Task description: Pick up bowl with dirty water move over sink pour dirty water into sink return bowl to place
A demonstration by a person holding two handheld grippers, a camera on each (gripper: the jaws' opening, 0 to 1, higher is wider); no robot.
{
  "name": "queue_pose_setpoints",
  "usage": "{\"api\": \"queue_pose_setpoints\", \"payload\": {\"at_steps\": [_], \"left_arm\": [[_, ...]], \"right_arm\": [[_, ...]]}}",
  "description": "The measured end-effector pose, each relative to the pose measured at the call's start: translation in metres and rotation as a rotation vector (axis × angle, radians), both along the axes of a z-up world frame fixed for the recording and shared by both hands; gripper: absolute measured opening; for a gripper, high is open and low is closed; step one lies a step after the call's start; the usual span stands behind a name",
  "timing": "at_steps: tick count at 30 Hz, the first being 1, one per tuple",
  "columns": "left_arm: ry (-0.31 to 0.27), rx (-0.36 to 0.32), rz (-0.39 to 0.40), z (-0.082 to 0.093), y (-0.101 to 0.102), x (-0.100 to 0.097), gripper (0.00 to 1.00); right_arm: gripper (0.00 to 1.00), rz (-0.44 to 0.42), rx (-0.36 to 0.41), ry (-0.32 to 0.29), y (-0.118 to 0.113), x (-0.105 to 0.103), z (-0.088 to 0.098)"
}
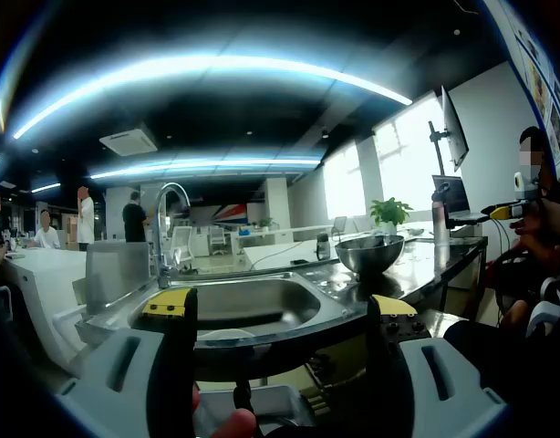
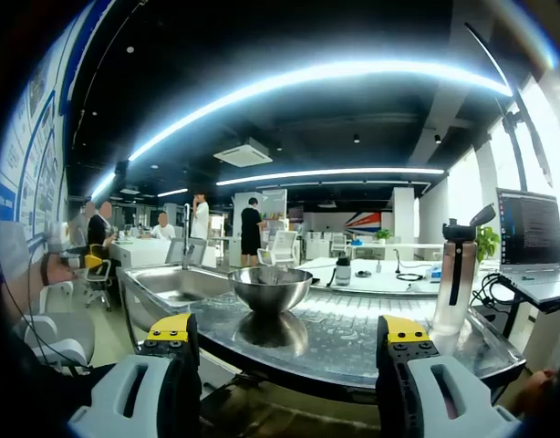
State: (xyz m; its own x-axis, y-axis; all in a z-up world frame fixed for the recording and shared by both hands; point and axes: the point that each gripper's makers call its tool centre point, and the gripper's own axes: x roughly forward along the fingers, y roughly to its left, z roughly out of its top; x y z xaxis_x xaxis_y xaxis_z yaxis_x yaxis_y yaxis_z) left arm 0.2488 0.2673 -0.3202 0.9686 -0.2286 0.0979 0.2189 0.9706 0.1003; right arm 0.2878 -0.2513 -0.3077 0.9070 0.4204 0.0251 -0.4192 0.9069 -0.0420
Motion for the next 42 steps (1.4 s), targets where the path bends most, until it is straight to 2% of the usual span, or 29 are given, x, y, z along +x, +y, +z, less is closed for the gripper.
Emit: {"api": "queue_pose_setpoints", "payload": {"at_steps": [31,42], "left_arm": [[-0.009,-0.007,-0.005,0.004,0.001,-0.002,0.76],[-0.012,-0.003,-0.006,0.006,0.0,-0.002,0.76]], "right_arm": [[0.72,0.004,-0.001,0.006,0.001,0.0,0.003],[0.72,-0.015,0.006,-0.011,-0.009,0.001,0.011]]}}
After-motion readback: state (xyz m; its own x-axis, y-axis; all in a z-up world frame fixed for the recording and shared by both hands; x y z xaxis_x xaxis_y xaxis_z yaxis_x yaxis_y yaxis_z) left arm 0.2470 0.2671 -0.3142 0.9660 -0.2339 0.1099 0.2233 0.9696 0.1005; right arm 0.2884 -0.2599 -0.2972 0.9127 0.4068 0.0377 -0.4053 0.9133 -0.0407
